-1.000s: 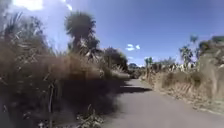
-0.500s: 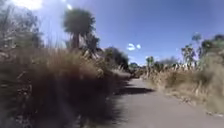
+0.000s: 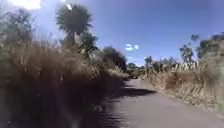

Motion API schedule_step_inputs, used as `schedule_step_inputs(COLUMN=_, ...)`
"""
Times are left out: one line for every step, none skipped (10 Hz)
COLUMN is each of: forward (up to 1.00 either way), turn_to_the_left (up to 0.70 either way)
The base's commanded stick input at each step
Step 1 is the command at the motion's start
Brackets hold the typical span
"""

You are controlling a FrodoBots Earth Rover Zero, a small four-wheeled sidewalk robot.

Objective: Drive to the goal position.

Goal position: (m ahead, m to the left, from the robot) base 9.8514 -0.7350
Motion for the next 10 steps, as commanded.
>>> schedule_step_inputs(forward=0.7, turn_to_the_left=-0.01)
schedule_step_inputs(forward=0.7, turn_to_the_left=0.0)
schedule_step_inputs(forward=0.7, turn_to_the_left=0.0)
schedule_step_inputs(forward=0.7, turn_to_the_left=0.0)
schedule_step_inputs(forward=0.7, turn_to_the_left=0.0)
schedule_step_inputs(forward=0.7, turn_to_the_left=-0.03)
schedule_step_inputs(forward=0.7, turn_to_the_left=-0.08)
schedule_step_inputs(forward=0.7, turn_to_the_left=-0.13)
schedule_step_inputs(forward=0.7, turn_to_the_left=-0.31)
schedule_step_inputs(forward=0.7, turn_to_the_left=-0.19)
